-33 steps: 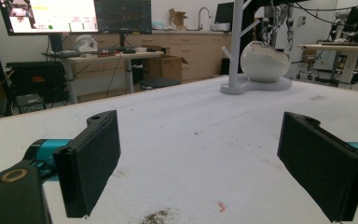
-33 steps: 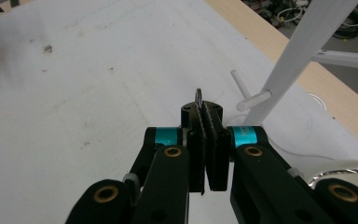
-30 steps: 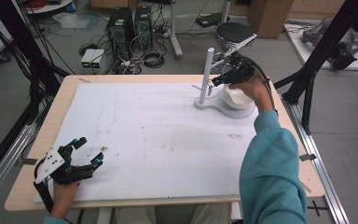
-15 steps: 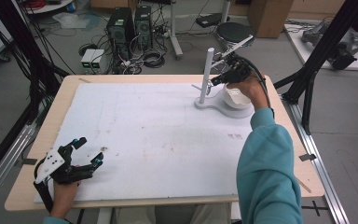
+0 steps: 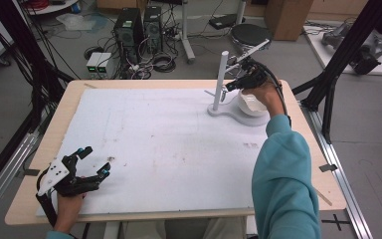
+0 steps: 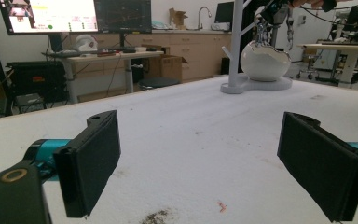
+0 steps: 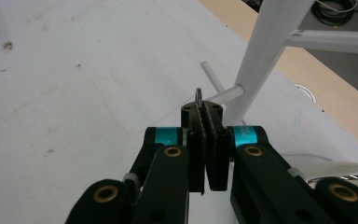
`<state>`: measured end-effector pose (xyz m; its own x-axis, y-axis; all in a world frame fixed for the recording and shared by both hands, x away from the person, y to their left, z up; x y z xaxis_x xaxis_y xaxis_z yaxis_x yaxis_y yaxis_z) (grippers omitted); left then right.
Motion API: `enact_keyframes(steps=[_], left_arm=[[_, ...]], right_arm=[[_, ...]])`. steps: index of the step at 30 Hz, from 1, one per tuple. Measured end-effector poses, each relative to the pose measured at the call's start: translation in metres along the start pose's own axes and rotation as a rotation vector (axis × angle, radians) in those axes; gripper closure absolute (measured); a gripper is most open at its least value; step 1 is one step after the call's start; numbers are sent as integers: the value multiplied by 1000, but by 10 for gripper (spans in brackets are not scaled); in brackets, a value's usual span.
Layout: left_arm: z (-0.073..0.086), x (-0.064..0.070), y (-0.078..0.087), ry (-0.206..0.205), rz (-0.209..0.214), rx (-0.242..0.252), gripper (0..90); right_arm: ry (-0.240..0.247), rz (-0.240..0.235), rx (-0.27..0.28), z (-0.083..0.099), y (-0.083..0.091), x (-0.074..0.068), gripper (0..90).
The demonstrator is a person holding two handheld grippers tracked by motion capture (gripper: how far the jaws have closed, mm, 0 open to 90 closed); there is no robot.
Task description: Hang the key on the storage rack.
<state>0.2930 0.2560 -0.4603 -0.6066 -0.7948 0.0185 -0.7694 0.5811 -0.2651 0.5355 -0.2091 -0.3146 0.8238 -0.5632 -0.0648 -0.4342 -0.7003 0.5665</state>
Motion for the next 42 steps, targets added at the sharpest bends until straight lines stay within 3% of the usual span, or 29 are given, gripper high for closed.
enact_keyframes(steps=[22,26,31,33,34,35,36,38,39,40,42], left_arm=[[0,0,0,-2,1,0,136],[0,0,0,-1,1,1,136],[0,0,0,-2,0,0,136],[0,0,0,-4,2,-2,136],[0,0,0,-3,1,-1,136],[0,0,0,-4,2,-1,136],[0,0,0,-4,2,-1,136],[0,0,0,0,1,-2,136],[0,0,0,2,-1,-3,136],[0,0,0,4,-1,-2,136],[0,0,0,0,0,-5,136]], right_arm=[[17,-3,34,2,-8,11,871],[20,-4,64,1,-8,12,822],[13,-4,62,2,-7,12,788],[9,-2,73,1,-5,11,739],[11,4,83,0,-3,9,634],[11,4,83,0,-3,9,634],[4,12,92,-1,-1,7,537],[-11,32,114,-2,2,2,239],[-18,29,110,-2,2,-1,133],[-11,47,98,-2,3,-5,46],[10,90,92,-2,6,-11,5]])
Point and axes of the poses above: each handheld gripper's, and its own axes: y roughly backward along the jaws, z roughly out of its underside, x roughly to its right, the point moved 5 cm from there along -y, roughly forward along the jaws, and after that the axes turned 15 degrees about x, right-handed, at the moved point
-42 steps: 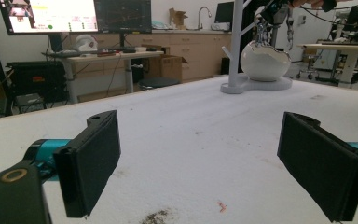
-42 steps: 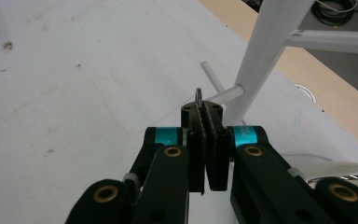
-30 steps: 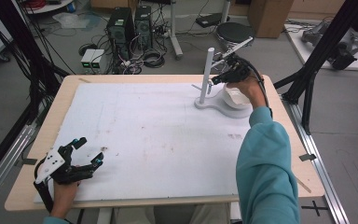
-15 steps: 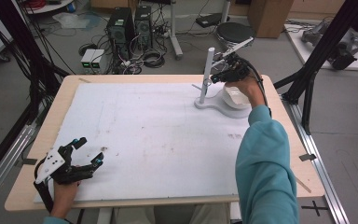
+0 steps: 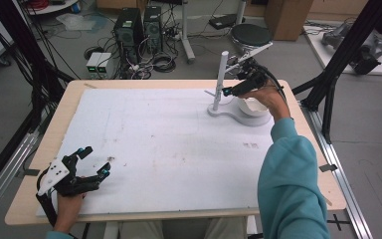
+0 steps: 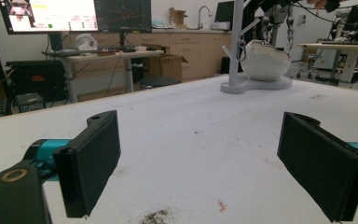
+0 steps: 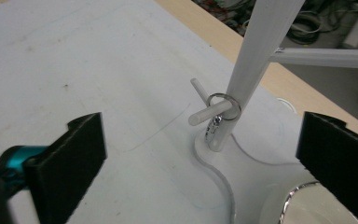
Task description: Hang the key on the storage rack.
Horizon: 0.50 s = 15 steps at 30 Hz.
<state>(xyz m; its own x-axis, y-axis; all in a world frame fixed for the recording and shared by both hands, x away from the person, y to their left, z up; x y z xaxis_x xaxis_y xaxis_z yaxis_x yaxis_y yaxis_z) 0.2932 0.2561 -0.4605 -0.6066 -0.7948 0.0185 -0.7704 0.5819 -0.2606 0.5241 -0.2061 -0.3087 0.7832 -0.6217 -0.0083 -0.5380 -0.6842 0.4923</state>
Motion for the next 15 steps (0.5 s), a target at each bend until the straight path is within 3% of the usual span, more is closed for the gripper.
enact_keyframes(steps=[3,6,9,12,15], left_arm=[[0,0,0,0,0,5,136],[0,0,0,1,0,2,136],[0,0,0,0,0,4,136],[0,0,0,0,0,0,136],[0,0,0,-4,1,-3,136]], right_arm=[[-11,-3,31,-6,9,-10,4],[30,-5,45,-10,19,-21,5],[44,-20,123,-7,32,-31,5],[57,-6,190,10,46,-37,5],[49,-11,276,37,59,-47,5]])
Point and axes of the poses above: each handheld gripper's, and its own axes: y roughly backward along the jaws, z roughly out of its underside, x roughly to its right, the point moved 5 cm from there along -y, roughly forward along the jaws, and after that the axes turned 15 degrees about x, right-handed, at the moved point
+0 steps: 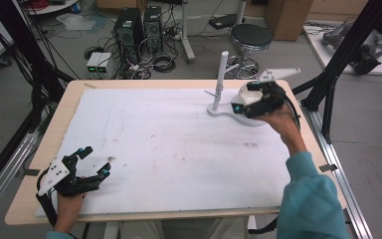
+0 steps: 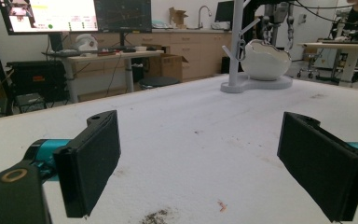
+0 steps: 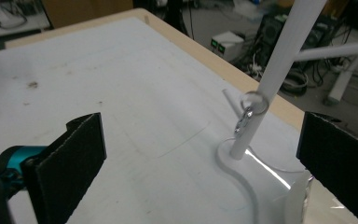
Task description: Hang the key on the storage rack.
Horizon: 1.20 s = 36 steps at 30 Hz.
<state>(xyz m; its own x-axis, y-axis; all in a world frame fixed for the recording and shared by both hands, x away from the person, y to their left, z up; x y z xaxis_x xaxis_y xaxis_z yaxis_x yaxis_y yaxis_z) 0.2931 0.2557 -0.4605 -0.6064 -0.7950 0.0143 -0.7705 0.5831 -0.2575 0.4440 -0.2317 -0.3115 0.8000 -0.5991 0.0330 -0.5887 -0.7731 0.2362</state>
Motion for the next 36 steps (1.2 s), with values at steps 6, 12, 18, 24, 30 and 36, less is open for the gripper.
enact_keyframes(steps=[6,12,18,24,30,36], left_arm=[[0,0,0,-1,0,1,136],[0,1,0,-2,0,3,137],[0,1,0,-9,1,6,137],[0,1,0,-10,2,6,137],[0,1,0,-9,2,6,137],[0,1,0,-8,2,7,136]], right_arm=[[-24,-7,100,52,36,-23,5],[-27,18,185,88,57,-34,5],[-40,30,268,117,66,-42,5],[-35,55,287,140,69,-50,5],[-43,66,321,157,72,-55,5],[-33,75,333,163,72,-57,5]])
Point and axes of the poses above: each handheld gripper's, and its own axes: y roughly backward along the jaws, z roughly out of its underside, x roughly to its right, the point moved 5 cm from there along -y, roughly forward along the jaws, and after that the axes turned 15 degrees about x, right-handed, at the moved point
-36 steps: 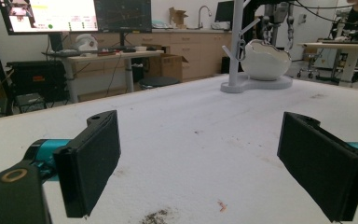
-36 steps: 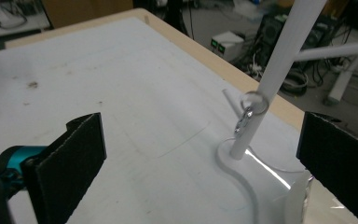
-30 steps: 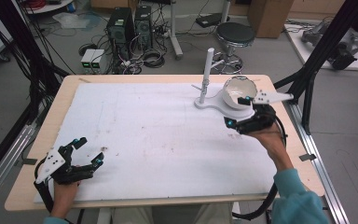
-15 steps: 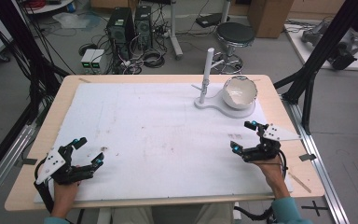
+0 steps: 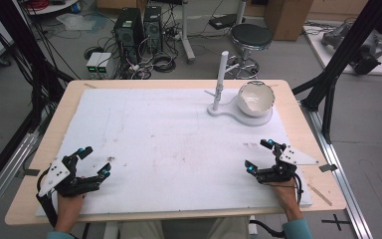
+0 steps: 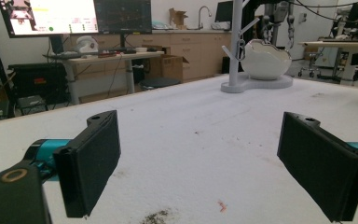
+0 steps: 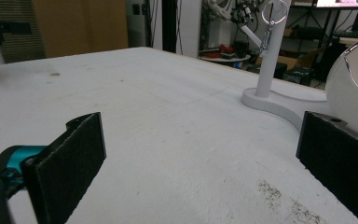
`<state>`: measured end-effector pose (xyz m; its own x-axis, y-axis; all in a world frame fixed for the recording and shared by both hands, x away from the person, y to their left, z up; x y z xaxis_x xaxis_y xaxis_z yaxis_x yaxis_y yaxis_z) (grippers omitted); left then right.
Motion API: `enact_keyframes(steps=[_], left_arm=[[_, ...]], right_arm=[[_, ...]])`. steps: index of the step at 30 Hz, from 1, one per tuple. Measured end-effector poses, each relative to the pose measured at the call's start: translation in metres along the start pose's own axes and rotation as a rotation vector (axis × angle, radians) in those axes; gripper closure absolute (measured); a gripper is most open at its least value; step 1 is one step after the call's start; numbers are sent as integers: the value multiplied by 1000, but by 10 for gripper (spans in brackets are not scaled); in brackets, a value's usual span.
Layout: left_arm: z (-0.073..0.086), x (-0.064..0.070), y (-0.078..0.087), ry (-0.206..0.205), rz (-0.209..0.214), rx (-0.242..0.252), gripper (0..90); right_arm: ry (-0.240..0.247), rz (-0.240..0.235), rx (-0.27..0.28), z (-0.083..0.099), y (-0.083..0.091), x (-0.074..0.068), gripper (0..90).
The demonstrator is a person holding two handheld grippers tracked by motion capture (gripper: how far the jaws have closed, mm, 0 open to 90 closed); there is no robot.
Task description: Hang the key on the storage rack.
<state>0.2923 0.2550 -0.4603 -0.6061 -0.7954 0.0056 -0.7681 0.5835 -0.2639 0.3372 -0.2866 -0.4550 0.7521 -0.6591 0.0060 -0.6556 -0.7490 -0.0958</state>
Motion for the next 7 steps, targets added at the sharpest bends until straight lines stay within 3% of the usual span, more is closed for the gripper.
enact_keyframes(steps=[7], left_arm=[[0,0,0,-4,0,4,137]], right_arm=[[17,4,-3,0,0,-1,5]])
Point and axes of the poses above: each handheld gripper's, and its own axes: y roughly backward along the jaws, z roughly out of its underside, x roughly to its right, the point moved 5 cm from there along -y, roughly forward along the jaws, and after that the axes turned 15 degrees about x, right-handed, at the moved point
